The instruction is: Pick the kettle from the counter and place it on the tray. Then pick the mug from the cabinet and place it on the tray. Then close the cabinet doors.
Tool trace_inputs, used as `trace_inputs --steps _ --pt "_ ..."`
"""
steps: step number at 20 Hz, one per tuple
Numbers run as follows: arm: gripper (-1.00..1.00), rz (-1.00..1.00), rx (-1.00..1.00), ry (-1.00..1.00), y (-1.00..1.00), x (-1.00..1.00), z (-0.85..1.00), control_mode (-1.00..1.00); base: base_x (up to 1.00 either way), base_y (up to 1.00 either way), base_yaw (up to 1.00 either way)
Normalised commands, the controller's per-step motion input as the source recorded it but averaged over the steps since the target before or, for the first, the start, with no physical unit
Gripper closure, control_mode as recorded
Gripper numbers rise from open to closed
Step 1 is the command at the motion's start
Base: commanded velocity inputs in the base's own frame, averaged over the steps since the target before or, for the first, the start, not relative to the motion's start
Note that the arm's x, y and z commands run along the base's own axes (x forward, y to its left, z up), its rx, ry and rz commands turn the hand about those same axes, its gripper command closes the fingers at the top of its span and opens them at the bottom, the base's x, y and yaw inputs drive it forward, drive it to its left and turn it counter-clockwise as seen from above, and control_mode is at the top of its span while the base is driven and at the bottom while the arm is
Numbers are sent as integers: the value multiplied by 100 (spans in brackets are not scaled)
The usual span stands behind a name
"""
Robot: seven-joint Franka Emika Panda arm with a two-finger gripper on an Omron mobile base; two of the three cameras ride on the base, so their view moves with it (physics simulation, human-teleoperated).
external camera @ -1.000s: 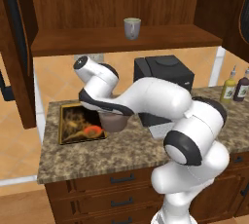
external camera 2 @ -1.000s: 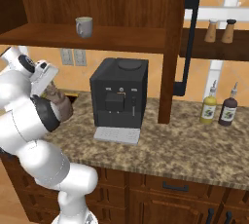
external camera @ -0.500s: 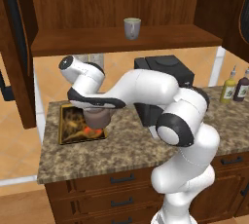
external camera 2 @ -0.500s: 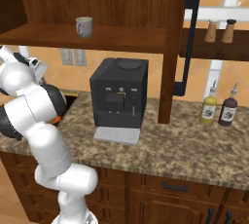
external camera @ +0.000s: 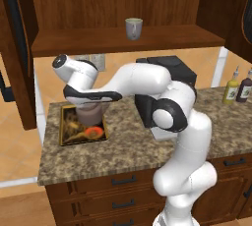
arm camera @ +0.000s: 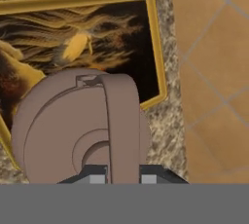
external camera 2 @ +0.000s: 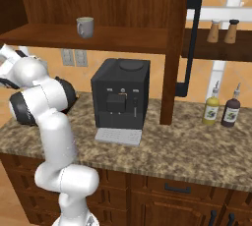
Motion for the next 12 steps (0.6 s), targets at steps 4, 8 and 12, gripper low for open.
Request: trace_inputs --steps 4,8,12 --pt "100 0 0 0 15 40 -14 -100 0 0 0" --pt "100 0 0 0 1 41 -22 -100 0 0 0" --pt "100 0 0 0 0 39 -30 -100 0 0 0"
